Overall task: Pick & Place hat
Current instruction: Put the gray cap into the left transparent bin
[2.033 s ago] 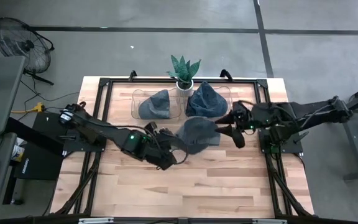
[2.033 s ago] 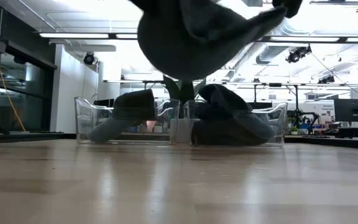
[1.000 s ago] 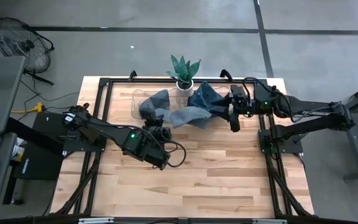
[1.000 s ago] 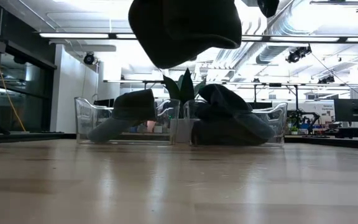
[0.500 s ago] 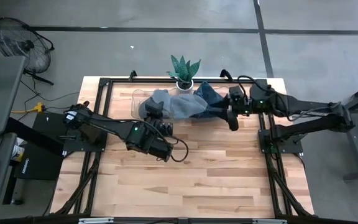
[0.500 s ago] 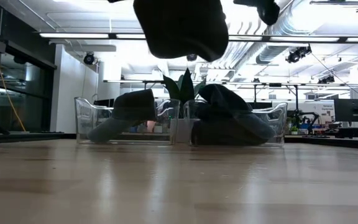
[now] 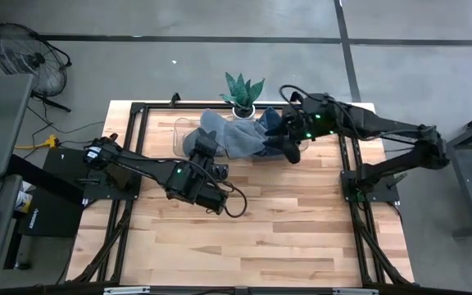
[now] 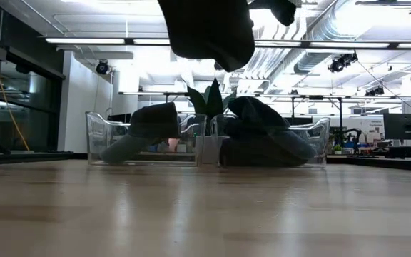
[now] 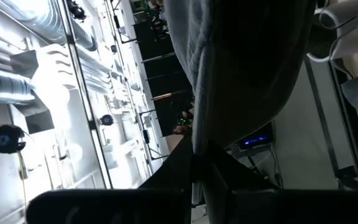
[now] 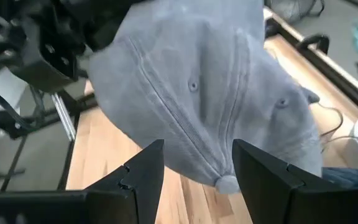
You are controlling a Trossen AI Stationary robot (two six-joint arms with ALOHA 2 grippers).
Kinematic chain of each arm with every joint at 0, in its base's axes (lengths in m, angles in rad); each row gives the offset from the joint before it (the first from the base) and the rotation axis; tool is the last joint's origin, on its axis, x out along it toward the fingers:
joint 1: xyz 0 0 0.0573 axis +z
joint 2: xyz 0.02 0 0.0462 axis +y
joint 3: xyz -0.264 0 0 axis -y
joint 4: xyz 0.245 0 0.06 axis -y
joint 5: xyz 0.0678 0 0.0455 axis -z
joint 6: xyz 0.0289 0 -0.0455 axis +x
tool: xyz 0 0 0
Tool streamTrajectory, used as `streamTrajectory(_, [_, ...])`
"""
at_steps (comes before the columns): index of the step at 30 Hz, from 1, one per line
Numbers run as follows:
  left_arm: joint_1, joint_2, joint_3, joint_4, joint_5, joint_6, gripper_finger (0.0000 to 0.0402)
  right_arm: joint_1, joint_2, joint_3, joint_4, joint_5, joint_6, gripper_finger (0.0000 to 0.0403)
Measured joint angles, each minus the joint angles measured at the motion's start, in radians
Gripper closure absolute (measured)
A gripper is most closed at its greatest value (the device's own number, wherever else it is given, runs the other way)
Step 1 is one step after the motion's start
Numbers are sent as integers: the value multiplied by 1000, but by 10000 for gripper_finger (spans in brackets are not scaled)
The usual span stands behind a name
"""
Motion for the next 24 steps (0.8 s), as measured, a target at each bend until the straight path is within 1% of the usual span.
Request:
streamTrajectory(4, [0,0,0,0,-2,3,394,0,85,108,-85,-38,-10,220])
streamTrajectory(6, [0,0,0,0,-7,2,394,0,119,154,-117,-40,-23,220])
streamTrajectory(9, [0,0,0,0,-9,3,394,0,152,209,-140,-50,-36,220])
streamTrajectory(14, [0,0,0,0,-26,3,394,-9,188,262,-143,-121,-18,215])
streamTrajectory(17, [0,0,0,1,-32,2,394,-20,203,266,-143,-142,-6,201])
streamTrajectory(20, [0,0,0,2,-34,-4,394,-28,220,266,-142,-174,9,180])
streamTrajectory(24, [0,0,0,16,-34,-8,394,-27,246,266,-117,-189,11,151])
